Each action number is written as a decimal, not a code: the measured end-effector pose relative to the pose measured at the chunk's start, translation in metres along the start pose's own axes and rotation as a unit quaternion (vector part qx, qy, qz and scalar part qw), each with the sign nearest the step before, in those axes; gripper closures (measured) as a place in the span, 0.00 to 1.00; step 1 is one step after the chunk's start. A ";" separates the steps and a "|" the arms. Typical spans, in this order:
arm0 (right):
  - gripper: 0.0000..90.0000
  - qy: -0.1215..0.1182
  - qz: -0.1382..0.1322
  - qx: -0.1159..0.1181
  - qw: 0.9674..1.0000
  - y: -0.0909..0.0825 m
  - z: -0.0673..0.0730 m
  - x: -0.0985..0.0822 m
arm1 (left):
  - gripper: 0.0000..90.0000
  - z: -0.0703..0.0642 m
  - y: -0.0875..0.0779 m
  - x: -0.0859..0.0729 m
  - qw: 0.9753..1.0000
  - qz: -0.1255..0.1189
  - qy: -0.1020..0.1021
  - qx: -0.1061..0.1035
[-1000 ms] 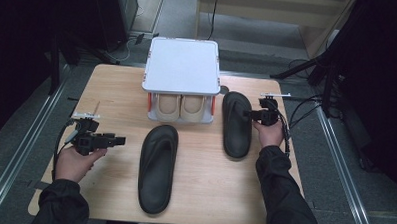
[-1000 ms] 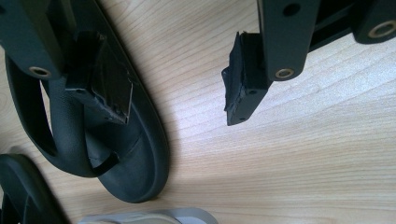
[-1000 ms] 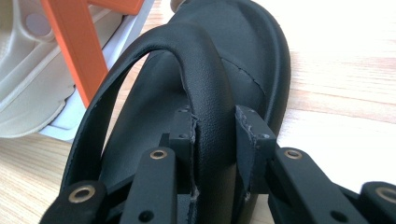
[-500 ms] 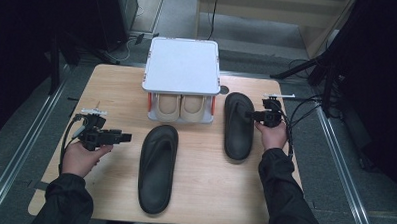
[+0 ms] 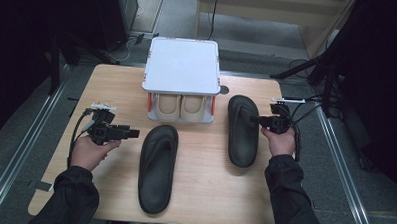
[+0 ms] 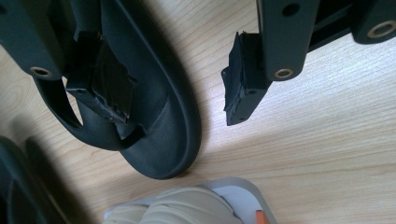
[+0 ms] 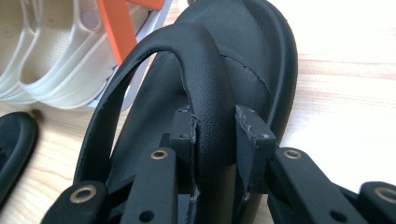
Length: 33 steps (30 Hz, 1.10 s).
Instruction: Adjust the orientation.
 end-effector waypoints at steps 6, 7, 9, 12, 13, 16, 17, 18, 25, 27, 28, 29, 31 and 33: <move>0.79 0.002 -0.004 0.007 1.000 -0.012 0.006 -0.006 | 0.47 -0.002 0.002 0.003 1.000 0.003 0.005 -0.002; 0.79 0.000 -0.004 0.008 1.000 -0.013 0.008 -0.007 | 0.47 -0.002 0.002 0.003 1.000 0.002 0.005 -0.002; 0.79 -0.001 -0.003 0.010 1.000 -0.016 0.011 -0.010 | 0.47 -0.002 0.002 0.003 1.000 0.001 0.005 -0.003; 0.79 -0.006 -0.003 0.013 1.000 -0.021 0.018 -0.015 | 0.48 -0.003 0.001 0.004 1.000 -0.002 0.005 -0.001; 0.79 -0.008 -0.003 0.013 1.000 -0.022 0.020 -0.016 | 0.48 -0.003 0.000 0.005 1.000 -0.006 0.006 -0.001; 0.79 -0.012 0.001 0.013 1.000 -0.025 0.026 -0.022 | 0.49 -0.004 -0.002 0.005 1.000 -0.010 0.003 -0.003; 0.79 -0.015 0.000 0.013 1.000 -0.026 0.028 -0.023 | 0.50 -0.003 -0.001 0.005 1.000 -0.006 0.003 -0.003; 0.79 -0.016 0.003 0.014 1.000 -0.026 0.030 -0.025 | 0.51 -0.003 -0.001 0.004 1.000 -0.005 0.003 -0.005; 0.79 -0.029 0.016 0.019 0.999 -0.024 0.046 -0.038 | 0.53 -0.006 0.000 0.003 1.000 -0.001 0.006 -0.008; 0.79 -0.035 0.017 0.022 0.999 -0.024 0.051 -0.041 | 0.53 -0.006 0.000 0.003 1.000 -0.001 0.006 -0.008; 0.79 -0.035 0.017 0.024 0.999 -0.024 0.054 -0.042 | 0.53 -0.006 0.001 0.003 1.000 -0.002 0.007 -0.008; 0.79 -0.036 0.017 0.026 0.999 -0.025 0.056 -0.043 | 0.53 -0.006 0.001 0.003 1.000 -0.001 0.008 -0.008; 0.79 -0.038 0.019 0.028 0.999 -0.025 0.061 -0.046 | 0.53 -0.007 0.001 0.003 1.000 0.000 0.007 -0.011; 0.79 -0.042 0.021 0.030 0.998 -0.024 0.064 -0.049 | 0.55 -0.008 0.001 0.002 1.000 0.002 0.008 -0.014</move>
Point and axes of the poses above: each handheld gripper's, and its own axes: y roughly forward along the jaws, x roughly out of its top, z roughly to its left, the point moved 10 cm from there along y, roughly forward along the jaws, and after that the axes turned 7 degrees about z, right-handed, at the moved point
